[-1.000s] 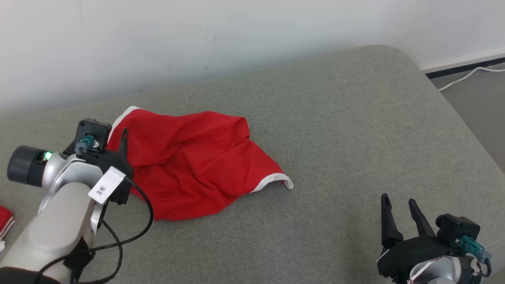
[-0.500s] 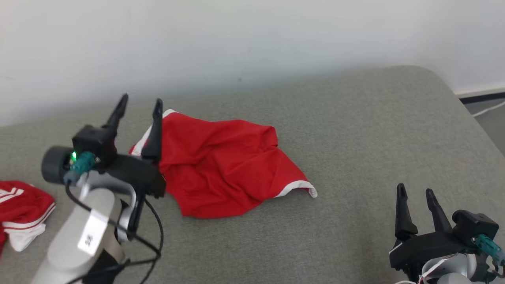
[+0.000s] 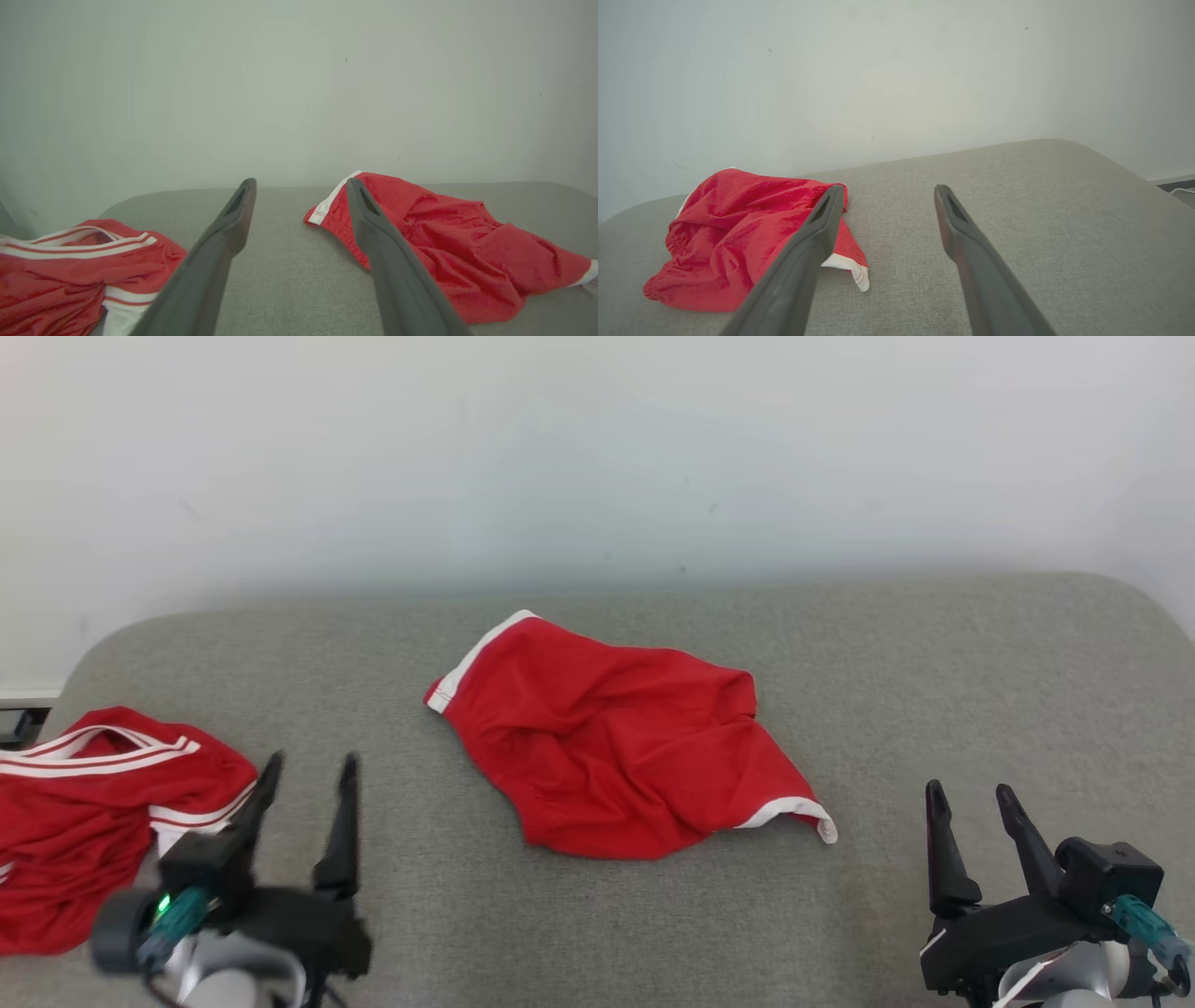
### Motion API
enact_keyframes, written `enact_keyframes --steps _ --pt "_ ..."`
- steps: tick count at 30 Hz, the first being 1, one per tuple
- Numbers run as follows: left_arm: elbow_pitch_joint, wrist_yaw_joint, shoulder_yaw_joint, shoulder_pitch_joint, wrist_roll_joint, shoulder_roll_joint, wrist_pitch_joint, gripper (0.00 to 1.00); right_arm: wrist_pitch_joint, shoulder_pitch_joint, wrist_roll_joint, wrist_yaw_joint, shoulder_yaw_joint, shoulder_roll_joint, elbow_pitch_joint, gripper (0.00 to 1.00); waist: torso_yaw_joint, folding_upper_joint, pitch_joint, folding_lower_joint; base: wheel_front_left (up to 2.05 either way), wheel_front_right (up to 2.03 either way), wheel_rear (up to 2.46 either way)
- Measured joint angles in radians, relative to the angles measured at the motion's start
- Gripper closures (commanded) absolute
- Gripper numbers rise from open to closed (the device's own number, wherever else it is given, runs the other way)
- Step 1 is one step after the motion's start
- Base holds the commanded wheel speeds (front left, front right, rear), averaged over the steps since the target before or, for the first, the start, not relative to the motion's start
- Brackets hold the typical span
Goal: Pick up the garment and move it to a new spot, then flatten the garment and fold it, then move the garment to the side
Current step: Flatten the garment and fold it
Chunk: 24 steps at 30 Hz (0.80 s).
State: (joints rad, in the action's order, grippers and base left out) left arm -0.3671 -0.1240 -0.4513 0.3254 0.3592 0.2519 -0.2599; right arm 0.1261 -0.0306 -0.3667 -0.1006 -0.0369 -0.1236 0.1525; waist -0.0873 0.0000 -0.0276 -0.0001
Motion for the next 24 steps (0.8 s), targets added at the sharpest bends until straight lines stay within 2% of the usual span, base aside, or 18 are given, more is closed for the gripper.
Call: enact_keyframes --steps 4,7,24 --pt "0.016 0.000 0.136 -0.120 -0.002 -0.017 0.000 0.00 -0.005 0.001 0.005 0.005 -0.013 -0.001 -0.003 0.00 0.030 -0.0001 -0.024 0.0000 0.00 0.00 0.00" --pt "0.046 0.000 0.185 -0.190 -0.018 -0.041 0.001 0.00 -0.013 0.001 0.008 0.012 -0.026 -0.001 -0.007 0.00 0.045 0.0000 -0.038 0.0000 0.00 0.00 0.00" --pt "0.167 0.000 0.193 -0.358 -0.035 -0.031 0.132 0.00 -0.038 0.074 0.015 0.007 -0.024 0.007 -0.001 0.00 0.031 0.0000 -0.040 0.0000 0.00 0.00 0.00"
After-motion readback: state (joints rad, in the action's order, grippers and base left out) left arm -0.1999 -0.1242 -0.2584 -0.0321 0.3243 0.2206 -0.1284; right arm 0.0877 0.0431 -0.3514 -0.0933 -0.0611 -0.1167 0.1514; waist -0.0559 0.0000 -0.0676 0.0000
